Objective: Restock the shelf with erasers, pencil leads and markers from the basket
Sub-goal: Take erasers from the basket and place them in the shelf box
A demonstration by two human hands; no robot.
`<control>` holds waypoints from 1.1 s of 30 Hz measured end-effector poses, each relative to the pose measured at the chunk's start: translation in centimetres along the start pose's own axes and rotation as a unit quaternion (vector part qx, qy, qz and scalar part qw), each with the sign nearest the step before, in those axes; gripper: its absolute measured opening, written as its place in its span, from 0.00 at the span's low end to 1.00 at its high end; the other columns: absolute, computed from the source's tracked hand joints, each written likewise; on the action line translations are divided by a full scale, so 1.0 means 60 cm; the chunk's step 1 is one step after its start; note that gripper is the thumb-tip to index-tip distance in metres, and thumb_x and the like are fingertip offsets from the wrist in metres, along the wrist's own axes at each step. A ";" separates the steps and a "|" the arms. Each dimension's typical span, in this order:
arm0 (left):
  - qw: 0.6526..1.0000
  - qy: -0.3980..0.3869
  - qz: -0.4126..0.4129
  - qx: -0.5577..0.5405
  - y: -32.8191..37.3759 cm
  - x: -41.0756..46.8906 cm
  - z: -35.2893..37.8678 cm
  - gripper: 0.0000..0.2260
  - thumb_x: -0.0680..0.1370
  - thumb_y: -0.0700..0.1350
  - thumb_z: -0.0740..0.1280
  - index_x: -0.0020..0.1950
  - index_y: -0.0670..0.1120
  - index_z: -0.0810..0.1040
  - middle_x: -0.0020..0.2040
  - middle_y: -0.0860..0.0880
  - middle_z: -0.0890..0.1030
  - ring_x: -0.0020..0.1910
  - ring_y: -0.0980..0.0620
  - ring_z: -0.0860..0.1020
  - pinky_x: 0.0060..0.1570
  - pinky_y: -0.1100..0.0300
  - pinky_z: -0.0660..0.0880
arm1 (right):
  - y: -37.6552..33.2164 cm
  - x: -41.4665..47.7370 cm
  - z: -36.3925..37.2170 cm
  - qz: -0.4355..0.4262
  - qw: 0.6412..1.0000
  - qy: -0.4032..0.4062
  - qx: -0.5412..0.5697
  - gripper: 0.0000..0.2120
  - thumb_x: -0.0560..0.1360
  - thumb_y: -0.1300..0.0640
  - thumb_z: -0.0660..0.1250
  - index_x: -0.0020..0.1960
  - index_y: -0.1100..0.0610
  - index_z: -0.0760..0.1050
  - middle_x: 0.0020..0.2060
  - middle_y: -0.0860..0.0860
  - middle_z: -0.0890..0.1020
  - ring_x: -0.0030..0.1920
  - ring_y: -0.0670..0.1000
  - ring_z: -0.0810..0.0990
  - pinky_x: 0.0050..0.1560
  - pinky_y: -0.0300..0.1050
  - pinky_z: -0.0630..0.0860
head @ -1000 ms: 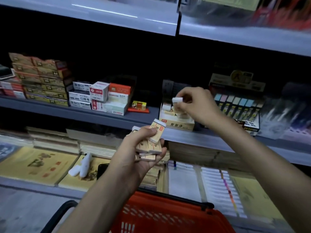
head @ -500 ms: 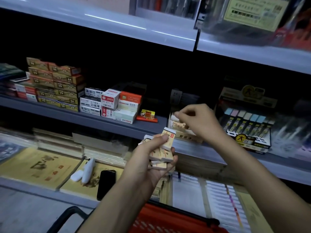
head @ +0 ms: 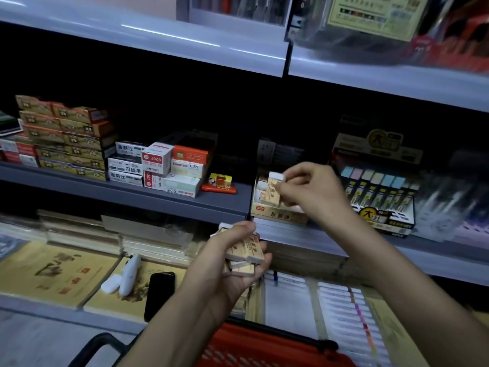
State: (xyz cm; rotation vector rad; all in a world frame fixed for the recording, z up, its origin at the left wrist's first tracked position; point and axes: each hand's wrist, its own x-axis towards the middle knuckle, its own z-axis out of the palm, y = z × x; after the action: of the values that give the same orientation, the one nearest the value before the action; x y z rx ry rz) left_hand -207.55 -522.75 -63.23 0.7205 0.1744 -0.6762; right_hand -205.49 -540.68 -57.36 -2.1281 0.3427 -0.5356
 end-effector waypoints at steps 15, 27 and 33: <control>0.996 0.000 -0.049 -0.073 0.016 -0.002 0.009 0.10 0.77 0.33 0.67 0.57 0.38 0.80 0.50 0.38 0.78 0.50 0.41 0.79 0.53 0.44 0.81 | 0.044 0.056 0.051 -0.083 0.974 0.009 -0.212 0.04 0.77 0.58 0.73 0.47 0.50 0.85 0.39 0.46 0.84 0.41 0.46 0.84 0.41 0.38 0.76; 0.998 -0.040 0.013 0.047 -0.019 -0.003 0.002 0.11 0.79 0.39 0.70 0.57 0.33 0.81 0.52 0.34 0.86 0.47 0.38 0.87 0.49 0.47 0.85 | 0.031 -0.095 -0.018 0.095 0.956 -0.265 0.084 0.14 0.75 0.56 0.75 0.58 0.59 0.82 0.34 0.62 0.81 0.35 0.59 0.76 0.30 0.41 0.73; 0.999 -0.021 0.005 0.048 -0.034 0.008 0.010 0.13 0.79 0.39 0.70 0.62 0.35 0.79 0.56 0.36 0.85 0.54 0.38 0.86 0.52 0.42 0.83 | 0.035 -0.098 -0.048 0.088 0.972 -0.189 0.107 0.14 0.69 0.63 0.79 0.53 0.64 0.81 0.39 0.61 0.86 0.30 0.49 0.81 0.26 0.39 0.72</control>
State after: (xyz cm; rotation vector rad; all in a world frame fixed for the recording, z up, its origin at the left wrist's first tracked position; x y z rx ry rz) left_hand -208.48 -524.49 -64.10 0.7980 0.1007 -0.6937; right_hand -212.12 -541.38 -59.08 -1.9149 0.2418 -0.0539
